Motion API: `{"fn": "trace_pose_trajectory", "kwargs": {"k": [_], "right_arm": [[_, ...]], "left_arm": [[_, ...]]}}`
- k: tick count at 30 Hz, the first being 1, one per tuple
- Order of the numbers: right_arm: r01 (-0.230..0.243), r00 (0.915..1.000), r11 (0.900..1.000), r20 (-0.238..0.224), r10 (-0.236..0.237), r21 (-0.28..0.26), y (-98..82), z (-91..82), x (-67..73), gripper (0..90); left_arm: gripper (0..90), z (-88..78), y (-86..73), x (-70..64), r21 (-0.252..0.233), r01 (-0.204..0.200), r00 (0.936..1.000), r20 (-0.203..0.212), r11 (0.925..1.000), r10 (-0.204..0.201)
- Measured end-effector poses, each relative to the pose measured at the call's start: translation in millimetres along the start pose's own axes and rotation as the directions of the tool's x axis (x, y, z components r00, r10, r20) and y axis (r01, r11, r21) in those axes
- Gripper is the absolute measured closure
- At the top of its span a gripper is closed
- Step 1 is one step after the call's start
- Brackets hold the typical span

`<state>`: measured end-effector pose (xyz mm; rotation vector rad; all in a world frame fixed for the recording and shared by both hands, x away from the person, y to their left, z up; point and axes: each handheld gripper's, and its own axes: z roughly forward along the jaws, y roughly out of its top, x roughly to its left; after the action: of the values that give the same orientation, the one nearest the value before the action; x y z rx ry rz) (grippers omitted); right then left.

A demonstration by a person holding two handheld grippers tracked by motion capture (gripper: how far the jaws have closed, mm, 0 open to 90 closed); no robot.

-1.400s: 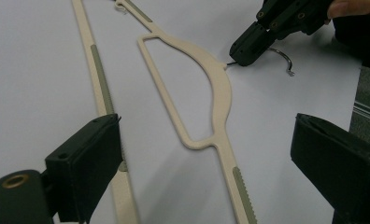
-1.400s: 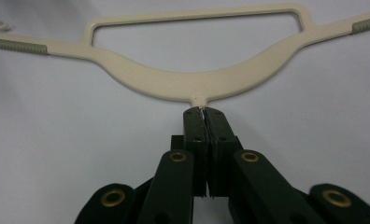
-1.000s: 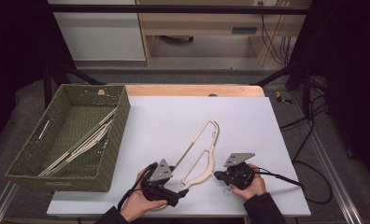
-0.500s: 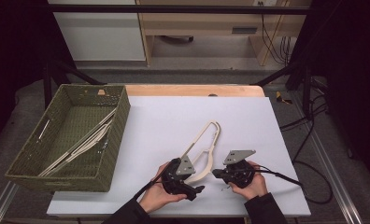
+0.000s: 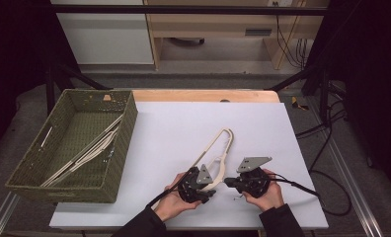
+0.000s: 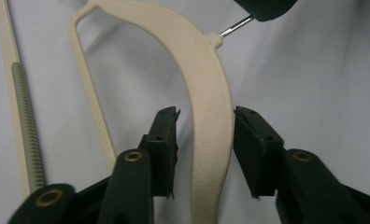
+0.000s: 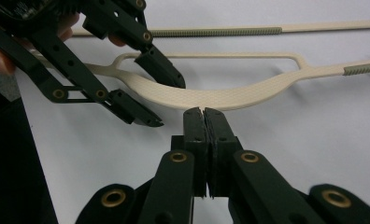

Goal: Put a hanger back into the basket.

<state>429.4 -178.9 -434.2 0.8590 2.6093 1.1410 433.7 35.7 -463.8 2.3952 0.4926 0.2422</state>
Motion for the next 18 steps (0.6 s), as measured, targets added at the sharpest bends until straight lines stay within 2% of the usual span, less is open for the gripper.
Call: {"fn": "trace_pose_trajectory", "kwargs": {"k": [5, 12, 16, 18], "right_arm": [[-0.005, 1.0000, 1.000, 0.006, 0.005, -0.013, 3.0, -2.8, 3.2, 89.4], [0.010, 0.9999, 1.000, 0.007, -0.010, -0.029, 3.4, -5.8, 3.4, 87.7], [-0.003, 1.0000, 0.995, 0.001, 0.003, -0.097, 5.4, -15.9, 3.3, 75.7], [-0.021, 0.9997, 0.987, 0.006, 0.022, -0.161, 6.7, -26.1, 1.0, 65.9]], "left_arm": [[72.6, -1.4, 0.3, 0.7, 0.010, 0.010, 0.9999, 0.005, 0.9999, -0.010], [73.6, -4.6, 1.6, -1.8, 0.009, 0.001, 0.9998, -0.020, 1.0000, -0.001], [74.1, -7.6, 2.3, -3.1, 0.009, -0.001, 0.9998, -0.021, 1.0000, 0.001], [74.5, -10.0, 2.9, -3.7, 0.000, 0.005, 0.9998, -0.019, 1.0000, -0.005]]}}
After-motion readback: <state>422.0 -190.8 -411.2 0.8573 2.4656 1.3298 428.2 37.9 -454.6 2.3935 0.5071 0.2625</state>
